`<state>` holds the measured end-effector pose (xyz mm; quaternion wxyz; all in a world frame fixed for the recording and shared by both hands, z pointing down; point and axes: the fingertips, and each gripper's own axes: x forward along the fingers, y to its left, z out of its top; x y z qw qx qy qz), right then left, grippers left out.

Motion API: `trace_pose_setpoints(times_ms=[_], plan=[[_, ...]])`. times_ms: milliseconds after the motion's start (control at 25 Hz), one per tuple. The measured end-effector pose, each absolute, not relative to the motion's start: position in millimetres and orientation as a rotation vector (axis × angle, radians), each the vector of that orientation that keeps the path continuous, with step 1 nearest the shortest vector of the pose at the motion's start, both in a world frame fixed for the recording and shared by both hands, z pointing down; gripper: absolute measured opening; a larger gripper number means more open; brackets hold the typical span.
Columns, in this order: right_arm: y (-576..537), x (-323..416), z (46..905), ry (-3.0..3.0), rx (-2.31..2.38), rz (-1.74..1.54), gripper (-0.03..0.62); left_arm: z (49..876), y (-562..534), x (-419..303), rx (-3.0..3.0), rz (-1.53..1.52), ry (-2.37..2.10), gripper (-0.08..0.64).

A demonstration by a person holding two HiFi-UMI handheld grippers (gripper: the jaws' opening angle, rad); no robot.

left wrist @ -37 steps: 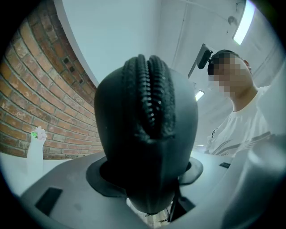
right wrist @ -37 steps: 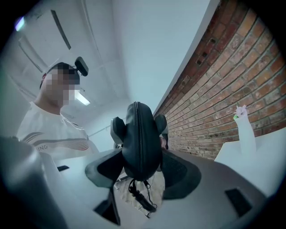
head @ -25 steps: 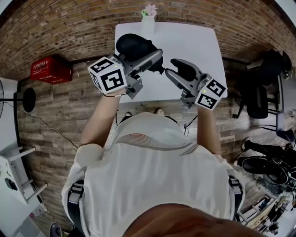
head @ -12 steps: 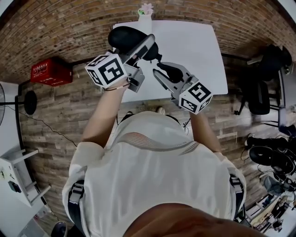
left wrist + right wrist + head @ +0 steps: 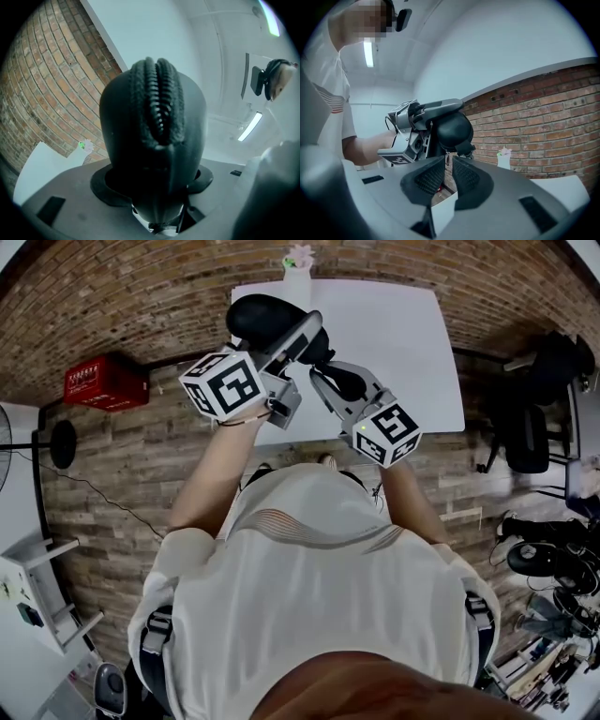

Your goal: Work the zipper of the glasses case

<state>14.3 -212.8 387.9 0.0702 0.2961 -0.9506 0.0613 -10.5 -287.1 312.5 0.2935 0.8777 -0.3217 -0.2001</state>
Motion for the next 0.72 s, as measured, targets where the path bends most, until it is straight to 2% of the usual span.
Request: trace_pose_setpoints(times_ms=[240, 720], plan=[[-215.9, 13.2, 386.8, -2.86, 0.898, 0.167, 0.058, 313.6, -291.2, -11.7, 2.326, -0.534, -0.877, 0.272], [-220.9, 17.7, 392.4, -2.814, 0.958, 0.115, 0.052, 321.1, -294.6, -12.7, 2.304, -0.532, -0.912, 0.272]])
